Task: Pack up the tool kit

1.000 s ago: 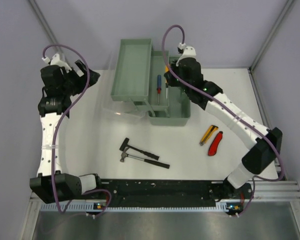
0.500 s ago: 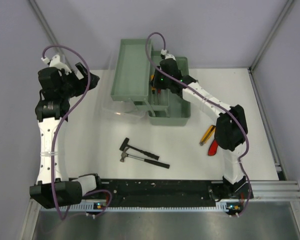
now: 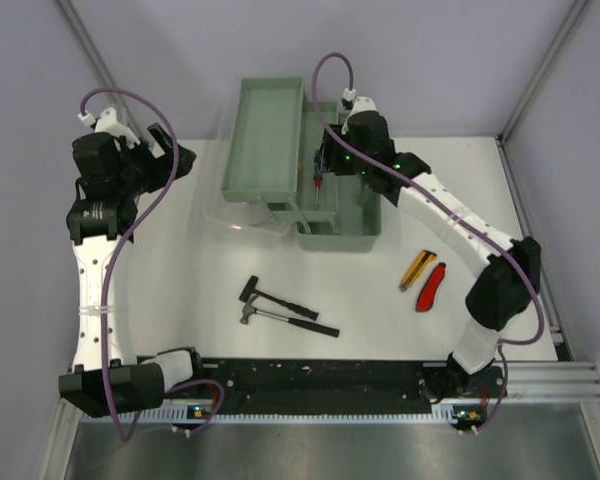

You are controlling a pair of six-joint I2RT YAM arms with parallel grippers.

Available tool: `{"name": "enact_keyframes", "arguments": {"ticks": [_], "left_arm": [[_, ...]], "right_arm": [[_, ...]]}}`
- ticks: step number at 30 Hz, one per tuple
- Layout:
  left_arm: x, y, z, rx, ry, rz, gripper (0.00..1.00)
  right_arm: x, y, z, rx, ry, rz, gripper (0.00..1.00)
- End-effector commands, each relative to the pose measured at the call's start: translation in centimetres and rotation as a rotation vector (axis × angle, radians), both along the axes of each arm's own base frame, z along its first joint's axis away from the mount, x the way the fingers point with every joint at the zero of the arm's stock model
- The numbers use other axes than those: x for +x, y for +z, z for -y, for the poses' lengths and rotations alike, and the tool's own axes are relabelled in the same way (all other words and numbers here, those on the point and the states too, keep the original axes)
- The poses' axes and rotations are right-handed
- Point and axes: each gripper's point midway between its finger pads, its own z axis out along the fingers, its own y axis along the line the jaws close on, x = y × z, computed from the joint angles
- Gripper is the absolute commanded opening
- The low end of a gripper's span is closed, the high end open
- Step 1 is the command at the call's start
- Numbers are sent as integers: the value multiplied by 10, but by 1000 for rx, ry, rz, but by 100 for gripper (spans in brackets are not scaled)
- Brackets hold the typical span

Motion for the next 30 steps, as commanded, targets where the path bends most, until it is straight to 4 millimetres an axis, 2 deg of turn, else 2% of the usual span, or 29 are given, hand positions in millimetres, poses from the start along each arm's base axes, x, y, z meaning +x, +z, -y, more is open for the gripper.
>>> {"name": "enact_keyframes", "arguments": {"ticks": [1, 5, 7, 11, 12, 17, 21, 23, 25, 30], "left_arm": [[0, 16, 2, 20, -19, 49, 98], [4, 11, 7, -5, -46, 45, 98], [5, 10, 10, -23, -58, 48, 98], [4, 11, 14, -41, -72, 50, 98], [3, 11, 14, -47, -73, 51, 98], [-1, 9, 18, -61, -88, 40, 98], [-3, 11, 19, -63, -89, 41, 98], [-3, 11, 19, -66, -85, 40, 97], [-4, 10, 18, -73, -80, 38, 97], [-5, -1, 20, -85, -81, 16, 97]], "right_arm": [[-55, 70, 9, -72, 313, 232, 55], [-124, 54, 2, -77, 642, 256, 69], [-152, 45, -1, -46, 743, 238, 72], [-186, 13, -15, -133, 831, 228, 72], [-196, -3, -24, -181, 846, 216, 72], [-227, -66, -66, -330, 947, 156, 64], [-255, -104, -106, -423, 1092, 163, 62], [-261, -121, -123, -465, 1127, 148, 59], [-266, -139, -134, -500, 1150, 116, 56], [-275, -163, -134, -540, 1174, 57, 52]]}}
